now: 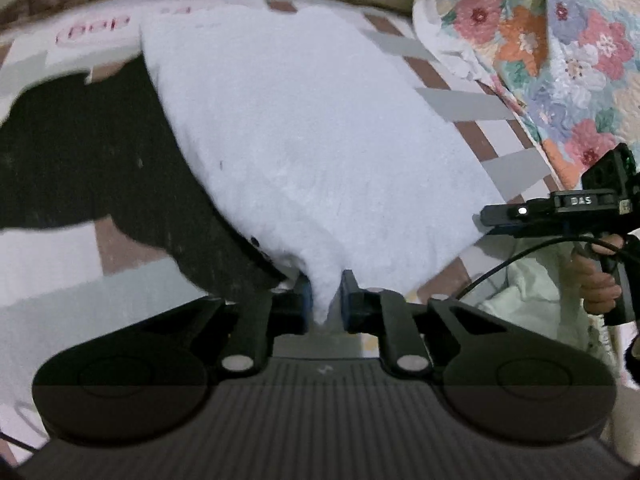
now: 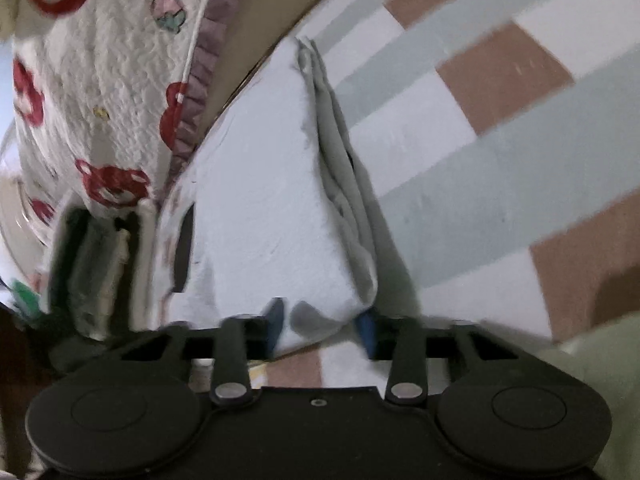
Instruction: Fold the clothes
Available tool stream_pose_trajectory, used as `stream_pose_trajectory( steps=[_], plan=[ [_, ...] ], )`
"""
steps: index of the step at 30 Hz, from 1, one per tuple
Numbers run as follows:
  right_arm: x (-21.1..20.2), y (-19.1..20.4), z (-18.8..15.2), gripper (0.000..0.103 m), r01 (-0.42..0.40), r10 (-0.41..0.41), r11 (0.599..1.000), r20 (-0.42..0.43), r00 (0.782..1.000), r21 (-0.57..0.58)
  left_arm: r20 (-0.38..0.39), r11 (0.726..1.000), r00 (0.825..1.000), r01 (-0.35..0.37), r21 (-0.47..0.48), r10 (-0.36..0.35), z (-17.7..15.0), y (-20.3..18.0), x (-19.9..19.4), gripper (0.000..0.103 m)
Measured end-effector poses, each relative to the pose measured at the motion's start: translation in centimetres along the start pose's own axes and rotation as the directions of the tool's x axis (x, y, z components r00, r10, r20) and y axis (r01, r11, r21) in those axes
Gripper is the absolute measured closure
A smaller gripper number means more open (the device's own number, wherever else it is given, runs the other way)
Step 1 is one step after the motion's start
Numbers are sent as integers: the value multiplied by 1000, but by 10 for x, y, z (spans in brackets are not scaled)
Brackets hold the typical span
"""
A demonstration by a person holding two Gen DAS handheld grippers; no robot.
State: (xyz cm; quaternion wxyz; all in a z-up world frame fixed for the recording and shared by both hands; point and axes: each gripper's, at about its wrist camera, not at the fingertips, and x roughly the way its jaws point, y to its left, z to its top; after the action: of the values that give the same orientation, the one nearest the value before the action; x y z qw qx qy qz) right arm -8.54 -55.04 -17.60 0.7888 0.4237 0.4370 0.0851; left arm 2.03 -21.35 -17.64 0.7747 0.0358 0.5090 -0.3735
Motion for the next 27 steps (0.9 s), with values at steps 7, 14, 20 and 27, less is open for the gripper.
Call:
stream_pose_trajectory(
  steps=[7, 14, 20, 27],
  plan=[
    [-2, 24, 15, 93, -116, 123, 991, 113, 986, -68, 9, 990, 997, -75, 120, 74, -1, -17, -7, 86],
    [-3, 62, 54, 96, -190, 209, 966, 98, 973, -177, 88, 963, 989, -137, 232, 119, 0, -36, -27, 72],
    [17, 83, 83, 96, -172, 193, 956, 67, 979, -238, 219, 959, 976, -79, 272, 18, 2, -47, -47, 57],
    [27, 97, 99, 97, -149, 173, 946, 60, 983, -287, 130, 945, 991, -22, 325, -21, 15, -52, -19, 51]
  ],
)
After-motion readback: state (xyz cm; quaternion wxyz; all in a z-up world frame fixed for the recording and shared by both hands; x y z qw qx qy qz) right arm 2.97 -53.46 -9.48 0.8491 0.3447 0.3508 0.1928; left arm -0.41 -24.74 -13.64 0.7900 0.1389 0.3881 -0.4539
